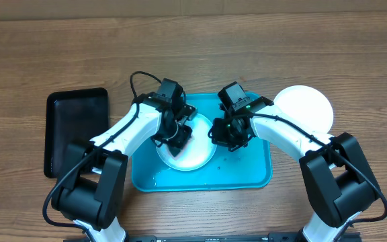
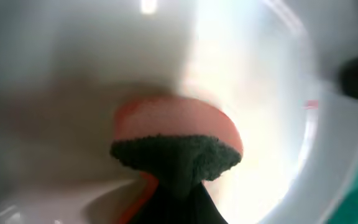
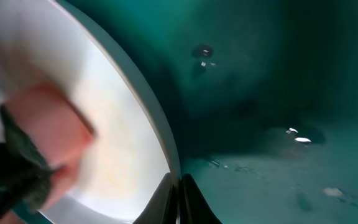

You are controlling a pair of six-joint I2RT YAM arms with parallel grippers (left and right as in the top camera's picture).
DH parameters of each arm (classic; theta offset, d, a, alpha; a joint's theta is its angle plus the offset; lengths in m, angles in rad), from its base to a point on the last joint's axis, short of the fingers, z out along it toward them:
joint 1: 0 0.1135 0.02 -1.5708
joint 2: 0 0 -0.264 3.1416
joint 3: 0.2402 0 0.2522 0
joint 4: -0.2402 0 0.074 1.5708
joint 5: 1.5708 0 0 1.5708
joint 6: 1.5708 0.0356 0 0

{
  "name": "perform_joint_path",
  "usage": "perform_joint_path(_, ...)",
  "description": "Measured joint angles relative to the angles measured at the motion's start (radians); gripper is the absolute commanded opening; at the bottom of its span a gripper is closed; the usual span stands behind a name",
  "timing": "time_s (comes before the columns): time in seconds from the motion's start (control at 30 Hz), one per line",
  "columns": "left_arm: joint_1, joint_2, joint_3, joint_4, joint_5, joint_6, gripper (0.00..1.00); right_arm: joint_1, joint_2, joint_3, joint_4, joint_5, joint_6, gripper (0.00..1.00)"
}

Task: Clean dirty plates on tray and stack at the side

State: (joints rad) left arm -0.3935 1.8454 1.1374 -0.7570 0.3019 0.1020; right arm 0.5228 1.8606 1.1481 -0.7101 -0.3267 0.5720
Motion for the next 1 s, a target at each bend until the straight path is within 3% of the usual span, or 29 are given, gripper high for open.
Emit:
perform_joint_path(0.17, -0.006, 0.0, -0.004, 0.141, -0.02, -0.085, 0.04, 0.03, 0.0, 0.0, 0.024, 0.001, 0.003, 0.04)
perform_joint_path(0.3, -0.011, 0.0, -0.004, 0.201, -0.203, -0.254, 0.04, 0.042, 0.0, 0.0, 0.031, -0.003, 0.006, 0.04)
perform_joint_path(0.43, -0.018, 0.0, -0.003, 0.138, -0.434, -0.425, 0.04, 0.043, 0.001, 0.0, 0.038, -0.014, 0.009, 0.04)
perform_joint_path(0.57, -0.019, 0.0, -0.002, 0.023, -0.538, -0.497, 0.04, 0.051, 0.001, 0.0, 0.04, -0.027, 0.007, 0.04)
perform_joint_path(0.67, -0.019, 0.0, 0.0, -0.039, -0.508, -0.458, 0.04, 0.058, 0.001, 0.0, 0.038, -0.034, 0.004, 0.04)
perform_joint_path(0.73, -0.016, -0.001, 0.003, -0.066, -0.42, -0.352, 0.04, 0.058, 0.001, 0.0, 0.034, -0.029, 0.003, 0.04)
perform_joint_path(0.87, 0.005, -0.005, 0.006, -0.113, -0.121, -0.094, 0.04, 0.054, 0.002, 0.0, 0.029, -0.019, -0.001, 0.04)
perform_joint_path(1.0, -0.004, -0.004, -0.003, -0.048, 0.08, 0.029, 0.04, 0.054, 0.002, 0.0, 0.035, -0.016, -0.002, 0.04)
